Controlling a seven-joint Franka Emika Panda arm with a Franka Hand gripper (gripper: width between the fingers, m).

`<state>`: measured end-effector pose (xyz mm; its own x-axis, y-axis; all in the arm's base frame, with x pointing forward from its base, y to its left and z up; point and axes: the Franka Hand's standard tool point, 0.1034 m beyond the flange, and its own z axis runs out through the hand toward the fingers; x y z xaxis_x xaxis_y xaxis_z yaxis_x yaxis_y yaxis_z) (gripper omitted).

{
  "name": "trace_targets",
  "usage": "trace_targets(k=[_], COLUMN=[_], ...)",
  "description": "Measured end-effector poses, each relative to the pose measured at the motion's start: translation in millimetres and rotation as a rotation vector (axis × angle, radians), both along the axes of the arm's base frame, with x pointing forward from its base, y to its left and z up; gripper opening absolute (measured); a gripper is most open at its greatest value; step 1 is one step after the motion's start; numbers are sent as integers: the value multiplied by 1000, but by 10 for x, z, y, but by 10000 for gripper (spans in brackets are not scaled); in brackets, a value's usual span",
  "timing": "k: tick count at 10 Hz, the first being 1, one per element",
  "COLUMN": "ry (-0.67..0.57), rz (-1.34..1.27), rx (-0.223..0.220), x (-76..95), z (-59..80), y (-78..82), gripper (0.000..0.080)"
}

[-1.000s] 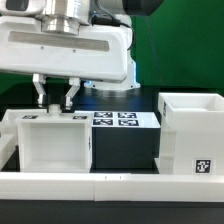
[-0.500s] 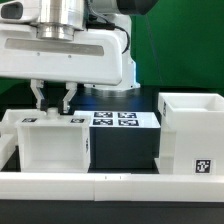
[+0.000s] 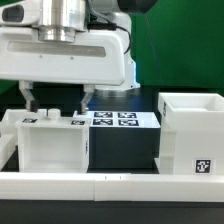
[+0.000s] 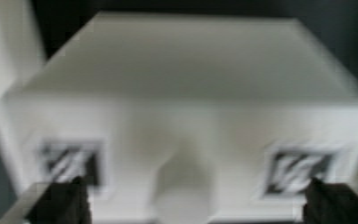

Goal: Assemble drawer

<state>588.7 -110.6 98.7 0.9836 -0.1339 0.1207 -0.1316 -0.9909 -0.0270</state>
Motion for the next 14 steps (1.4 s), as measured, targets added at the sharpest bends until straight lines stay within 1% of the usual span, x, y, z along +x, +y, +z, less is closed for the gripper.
trace_targets(k=[1,2,3,4,5,6,7,8,9,10,11,12,13,14], ry=[20,88,194,273,326,373,444,501,632,724,809,811,806,785], rz=[-24,-49,-52,-35,-31,-27,-21,-15,6,26,41,50,53,51], rx=[22,54,89,111,124,137,157,169,176,166,164,158,159,157], x=[155,197,218,341,391,364,295,277,216,262,263,323,318,324], z=[96,112,117,107,72,71,71,48,23,-45,-134,-147,-112,-109], y=[69,189,299,346,334,345,367,361,324,276,246,259,285,287], gripper=[642,647,647,649,649,649,649,649,649,649,649,649,649,649])
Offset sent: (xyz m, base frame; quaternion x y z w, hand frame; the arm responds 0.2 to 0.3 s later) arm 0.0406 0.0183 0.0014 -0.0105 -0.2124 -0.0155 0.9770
